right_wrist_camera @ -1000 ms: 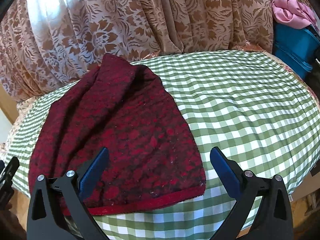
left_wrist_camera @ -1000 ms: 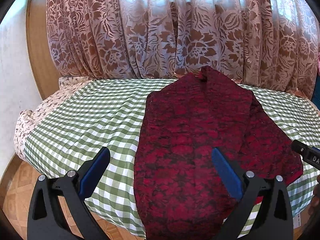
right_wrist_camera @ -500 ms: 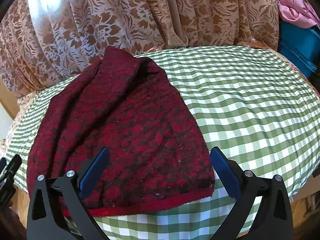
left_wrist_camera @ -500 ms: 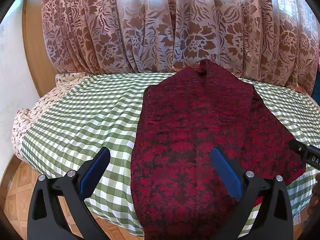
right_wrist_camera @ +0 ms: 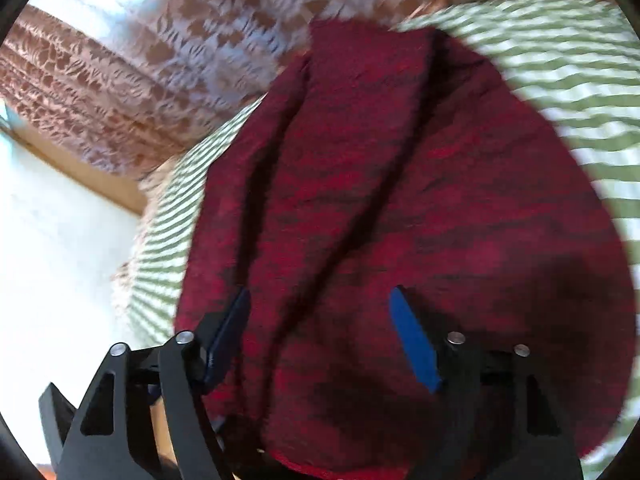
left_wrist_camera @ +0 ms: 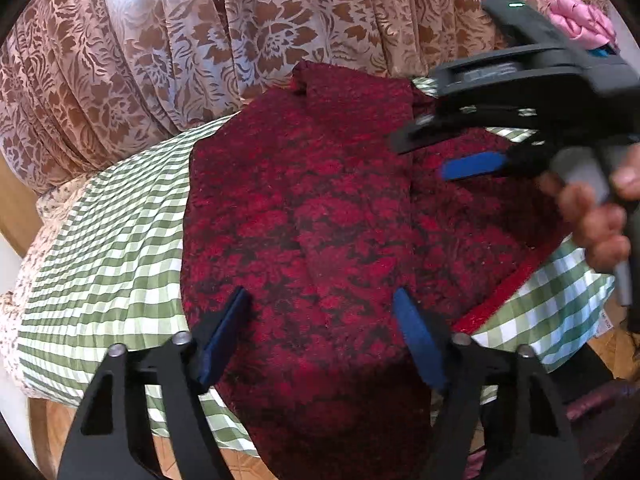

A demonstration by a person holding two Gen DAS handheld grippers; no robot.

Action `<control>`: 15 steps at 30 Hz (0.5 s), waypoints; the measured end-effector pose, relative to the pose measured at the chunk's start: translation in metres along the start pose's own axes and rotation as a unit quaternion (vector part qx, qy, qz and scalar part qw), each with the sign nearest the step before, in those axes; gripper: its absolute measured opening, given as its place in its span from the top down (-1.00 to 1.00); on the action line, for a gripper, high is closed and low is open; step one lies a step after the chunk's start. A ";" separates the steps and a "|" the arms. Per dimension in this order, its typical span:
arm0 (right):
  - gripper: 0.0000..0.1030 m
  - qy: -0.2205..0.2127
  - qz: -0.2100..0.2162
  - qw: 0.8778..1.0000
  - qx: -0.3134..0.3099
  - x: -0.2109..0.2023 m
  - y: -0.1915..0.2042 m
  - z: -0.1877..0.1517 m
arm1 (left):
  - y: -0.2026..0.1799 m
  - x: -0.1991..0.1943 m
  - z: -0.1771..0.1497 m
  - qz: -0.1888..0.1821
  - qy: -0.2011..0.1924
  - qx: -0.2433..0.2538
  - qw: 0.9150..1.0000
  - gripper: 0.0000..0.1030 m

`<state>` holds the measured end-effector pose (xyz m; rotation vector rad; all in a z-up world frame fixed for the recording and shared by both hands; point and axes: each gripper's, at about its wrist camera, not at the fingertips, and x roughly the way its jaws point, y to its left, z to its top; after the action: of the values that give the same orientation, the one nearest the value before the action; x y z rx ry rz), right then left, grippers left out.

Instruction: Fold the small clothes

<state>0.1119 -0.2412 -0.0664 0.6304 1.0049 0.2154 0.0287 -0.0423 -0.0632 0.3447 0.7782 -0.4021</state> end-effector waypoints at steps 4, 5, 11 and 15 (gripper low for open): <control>-0.24 0.023 0.007 0.999 -0.025 0.025 0.025 -0.002 | 0.007 -0.005 -0.004 -0.027 -0.007 -0.007 1.000 0.11; -0.23 0.023 0.007 0.999 -0.030 0.028 0.028 -0.002 | 0.008 -0.006 -0.004 -0.030 -0.009 -0.006 1.000 0.19; 0.76 0.022 -0.002 0.999 -0.038 0.034 0.028 0.003 | 0.019 -0.019 -0.002 -0.064 -0.023 -0.035 0.997 0.92; 0.78 0.010 0.021 0.999 -0.049 0.015 0.027 0.008 | 0.058 -0.038 0.002 -0.113 -0.029 -0.110 0.987 0.93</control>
<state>0.1296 -0.2155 -0.0584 0.5608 0.9950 0.3077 0.0333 0.0159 -0.0250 0.0368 0.7981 -0.5314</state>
